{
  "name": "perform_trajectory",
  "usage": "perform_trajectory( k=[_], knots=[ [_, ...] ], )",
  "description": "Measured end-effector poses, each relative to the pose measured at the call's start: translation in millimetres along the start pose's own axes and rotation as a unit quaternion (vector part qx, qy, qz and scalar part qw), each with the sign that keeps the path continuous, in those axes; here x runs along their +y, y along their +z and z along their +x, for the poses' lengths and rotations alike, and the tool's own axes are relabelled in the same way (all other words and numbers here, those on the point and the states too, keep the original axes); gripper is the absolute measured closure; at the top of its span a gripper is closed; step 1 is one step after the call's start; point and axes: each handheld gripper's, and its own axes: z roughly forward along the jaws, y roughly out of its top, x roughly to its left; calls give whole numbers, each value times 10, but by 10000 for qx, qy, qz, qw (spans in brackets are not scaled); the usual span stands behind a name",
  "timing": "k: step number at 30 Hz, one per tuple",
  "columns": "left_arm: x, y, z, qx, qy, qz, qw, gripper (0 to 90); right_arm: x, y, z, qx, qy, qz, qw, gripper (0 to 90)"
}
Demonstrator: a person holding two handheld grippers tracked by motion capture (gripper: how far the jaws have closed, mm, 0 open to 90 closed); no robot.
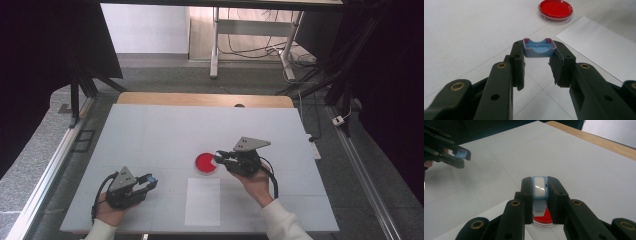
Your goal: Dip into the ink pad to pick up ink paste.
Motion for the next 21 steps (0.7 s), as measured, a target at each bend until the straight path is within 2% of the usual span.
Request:
perform_trajectory(
  k=[10,21],
  knots=[
    [12,23,2,-31,11,4,10000,651,-19,-53,60,121,-41,14,9999,752],
    [4,11,4,-6,14,0,10000,650,-24,-28,137,276,-131,53,9995,751]
  ],
)
